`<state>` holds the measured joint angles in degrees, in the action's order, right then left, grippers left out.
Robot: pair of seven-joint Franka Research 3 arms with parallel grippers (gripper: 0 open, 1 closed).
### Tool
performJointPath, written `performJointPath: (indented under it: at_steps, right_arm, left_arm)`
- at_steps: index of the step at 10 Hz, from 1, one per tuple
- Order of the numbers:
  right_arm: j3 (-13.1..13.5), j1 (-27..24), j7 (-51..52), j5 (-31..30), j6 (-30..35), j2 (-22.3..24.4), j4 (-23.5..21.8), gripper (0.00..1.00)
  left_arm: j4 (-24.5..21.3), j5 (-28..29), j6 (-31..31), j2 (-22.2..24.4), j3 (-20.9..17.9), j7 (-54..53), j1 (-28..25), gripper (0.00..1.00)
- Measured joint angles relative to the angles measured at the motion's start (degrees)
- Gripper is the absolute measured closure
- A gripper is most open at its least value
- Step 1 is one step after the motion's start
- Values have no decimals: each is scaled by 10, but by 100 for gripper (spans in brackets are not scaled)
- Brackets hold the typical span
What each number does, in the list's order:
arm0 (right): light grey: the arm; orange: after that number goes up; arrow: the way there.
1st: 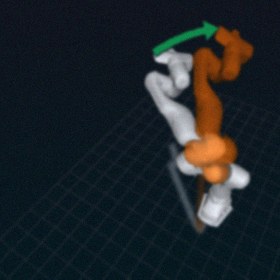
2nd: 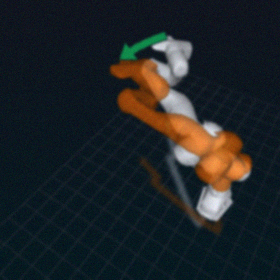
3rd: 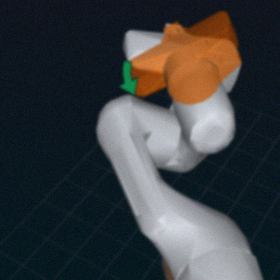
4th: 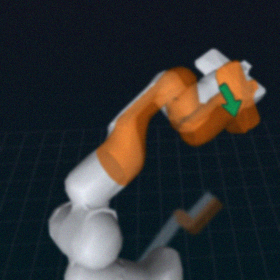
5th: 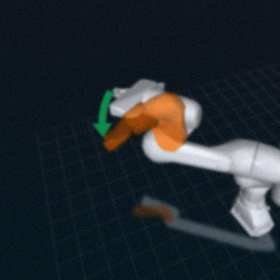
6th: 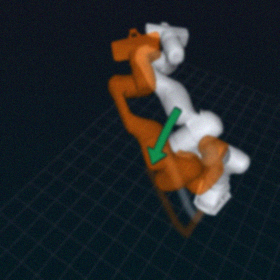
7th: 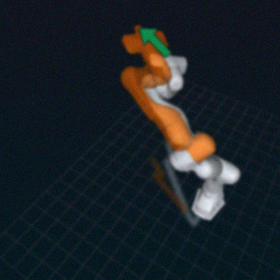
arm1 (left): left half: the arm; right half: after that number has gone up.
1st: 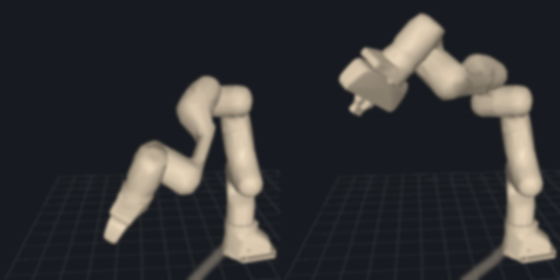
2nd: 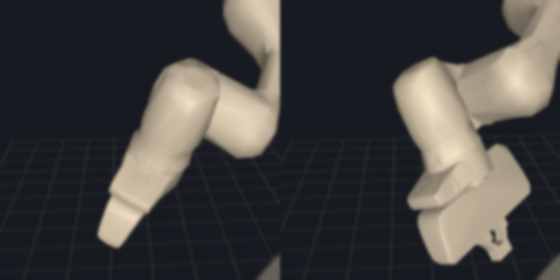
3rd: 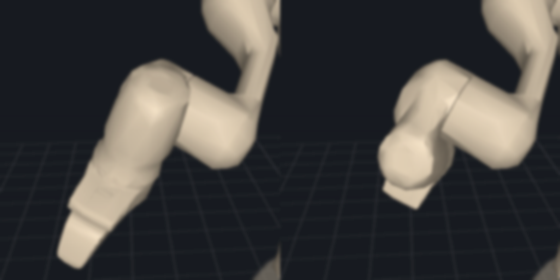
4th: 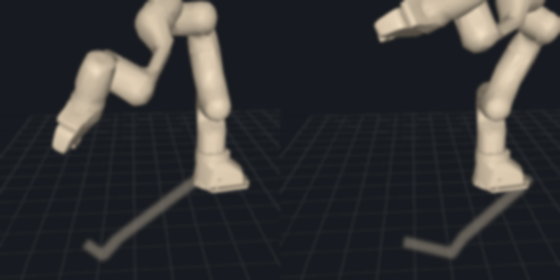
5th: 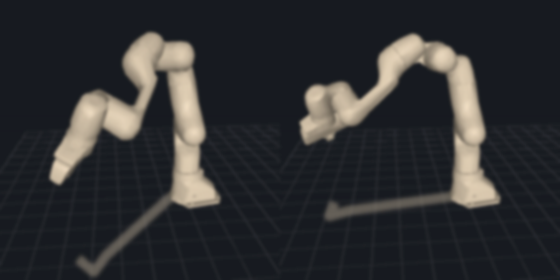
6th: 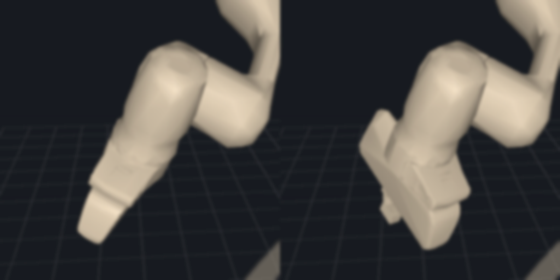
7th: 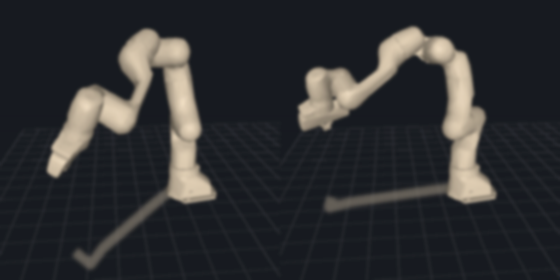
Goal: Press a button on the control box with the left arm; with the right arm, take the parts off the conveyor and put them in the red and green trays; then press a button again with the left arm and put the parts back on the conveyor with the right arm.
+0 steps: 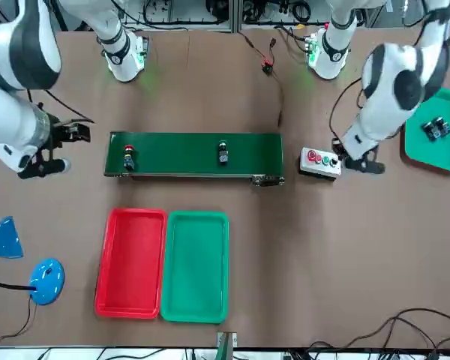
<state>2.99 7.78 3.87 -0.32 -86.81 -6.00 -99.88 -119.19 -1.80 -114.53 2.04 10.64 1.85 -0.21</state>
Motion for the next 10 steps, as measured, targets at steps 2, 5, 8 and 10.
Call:
performJointPath:
  at_steps: [2, 5, 8, 10]
  right_arm:
    - [0, 8, -15, 0, -45, -2, -50, 1]
    - [-1, 33, -59, 5, -177, -4, -134, 1]
    - [0, 35, -71, 9, -333, -5, -250, 1]
    - [0, 36, -73, 9, -363, -5, -295, 1]
  left_arm:
    - [103, 0, 76, -1, -1, -1, -16, 97]
    - [215, 0, 167, -17, -2, -1, -19, 85]
    - [279, 0, 235, -33, -65, -1, 25, 40]
    - [289, 0, 262, -32, -72, -1, 27, 11]
